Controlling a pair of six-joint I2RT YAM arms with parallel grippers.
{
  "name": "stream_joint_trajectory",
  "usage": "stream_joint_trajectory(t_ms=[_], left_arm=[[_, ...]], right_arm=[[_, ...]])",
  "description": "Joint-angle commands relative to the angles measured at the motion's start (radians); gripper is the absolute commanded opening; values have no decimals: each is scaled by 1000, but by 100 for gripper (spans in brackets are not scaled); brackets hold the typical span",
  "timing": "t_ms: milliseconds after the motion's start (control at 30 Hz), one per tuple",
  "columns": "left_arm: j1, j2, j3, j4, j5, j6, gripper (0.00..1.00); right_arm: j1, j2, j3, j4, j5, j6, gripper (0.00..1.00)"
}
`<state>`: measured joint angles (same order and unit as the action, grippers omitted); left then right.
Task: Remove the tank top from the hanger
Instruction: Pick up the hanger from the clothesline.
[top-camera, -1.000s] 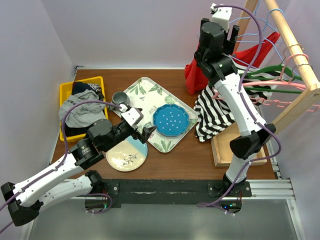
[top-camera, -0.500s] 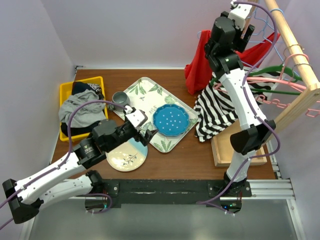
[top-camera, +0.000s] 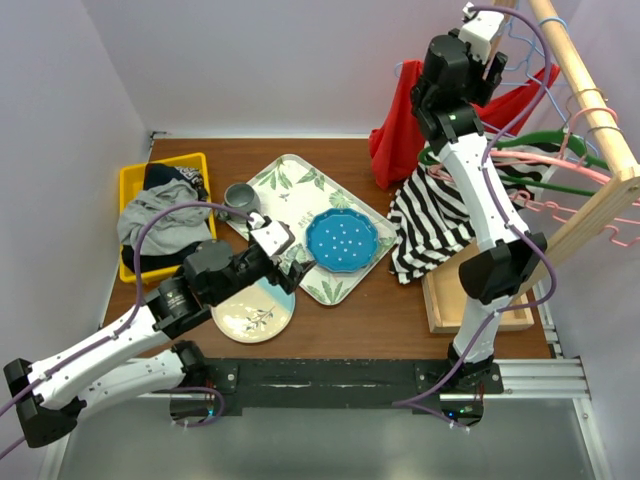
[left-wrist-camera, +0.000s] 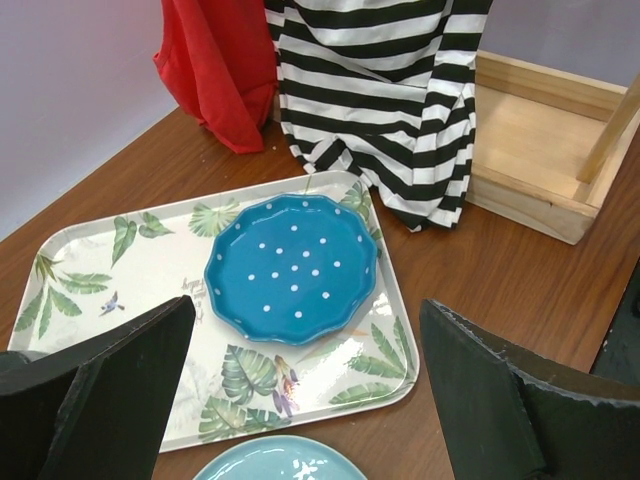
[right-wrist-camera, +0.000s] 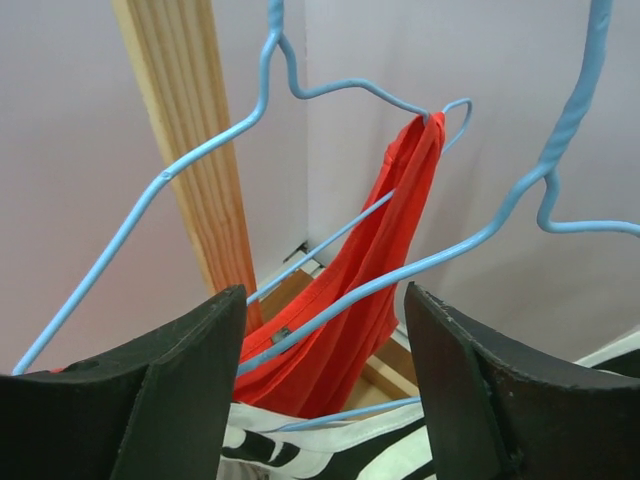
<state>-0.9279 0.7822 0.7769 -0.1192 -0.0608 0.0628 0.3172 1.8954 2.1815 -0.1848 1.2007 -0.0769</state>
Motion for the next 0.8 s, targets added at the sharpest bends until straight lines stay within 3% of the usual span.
stream_joint_trajectory(t_ms=[0,167,433,767], left_arm=[[-8,-18,21,15,-8,-6,100],[-8,-23,25,10,-19,-1,100],[-8,-40,21,18,-22,-3,100],[-8,-38,22,18,-13,-6,100]], right_arm=[[-30,-13,-9,79,40,-29,65],[-46,-30,-37,73,27,-24,62],[-52,-91,-117,123,-3,-57,46],[-64,-162,-210,162,-29,-101,45]])
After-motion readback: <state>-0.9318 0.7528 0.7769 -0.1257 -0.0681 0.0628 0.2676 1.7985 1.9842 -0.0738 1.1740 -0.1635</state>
